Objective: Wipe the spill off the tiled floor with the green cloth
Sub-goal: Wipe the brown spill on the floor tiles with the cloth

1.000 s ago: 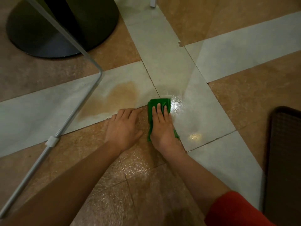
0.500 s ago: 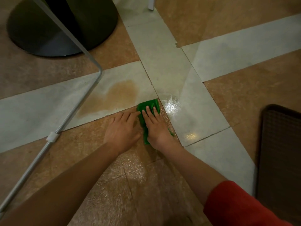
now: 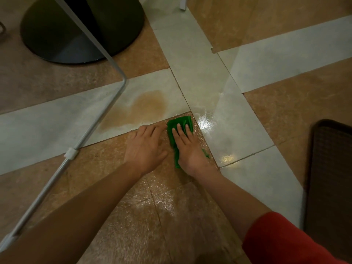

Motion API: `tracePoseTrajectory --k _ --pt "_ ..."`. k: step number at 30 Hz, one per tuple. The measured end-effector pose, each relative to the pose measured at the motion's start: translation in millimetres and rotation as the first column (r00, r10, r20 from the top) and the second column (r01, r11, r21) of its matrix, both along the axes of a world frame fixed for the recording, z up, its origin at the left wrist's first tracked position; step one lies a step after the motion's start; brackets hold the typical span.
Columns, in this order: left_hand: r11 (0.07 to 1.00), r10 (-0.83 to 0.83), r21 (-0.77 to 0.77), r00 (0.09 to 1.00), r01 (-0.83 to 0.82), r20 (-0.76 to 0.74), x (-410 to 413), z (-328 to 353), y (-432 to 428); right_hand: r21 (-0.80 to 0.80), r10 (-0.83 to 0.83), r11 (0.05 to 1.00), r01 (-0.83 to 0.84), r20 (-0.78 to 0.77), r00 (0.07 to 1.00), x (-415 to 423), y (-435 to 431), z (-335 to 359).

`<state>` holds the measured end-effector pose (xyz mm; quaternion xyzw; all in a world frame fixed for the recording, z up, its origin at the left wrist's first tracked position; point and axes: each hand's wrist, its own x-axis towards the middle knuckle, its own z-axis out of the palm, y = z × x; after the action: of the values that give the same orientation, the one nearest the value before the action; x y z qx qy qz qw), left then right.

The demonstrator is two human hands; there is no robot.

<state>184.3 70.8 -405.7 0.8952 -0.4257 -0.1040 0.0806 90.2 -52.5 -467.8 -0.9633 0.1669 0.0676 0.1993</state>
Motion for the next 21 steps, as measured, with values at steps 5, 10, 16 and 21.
tracePoseTrajectory --k 5,10,16,21 --pt "0.998 0.014 -0.06 1.0 -0.014 -0.008 -2 -2 8 0.027 0.296 0.953 -0.302 0.123 0.947 -34 0 -7" --pt "0.999 0.034 -0.009 0.999 -0.034 0.035 1 0 13 0.092 0.092 0.99 -0.104 0.123 0.988 -22 -9 -4" --pt "0.998 0.066 0.013 0.997 -0.066 0.028 -4 1 17 0.061 0.266 0.963 -0.264 -0.024 0.964 -15 19 7" --pt "0.998 0.048 0.048 0.998 -0.05 0.032 0 2 32 0.034 0.315 0.949 -0.313 -0.118 0.942 -1 14 8"
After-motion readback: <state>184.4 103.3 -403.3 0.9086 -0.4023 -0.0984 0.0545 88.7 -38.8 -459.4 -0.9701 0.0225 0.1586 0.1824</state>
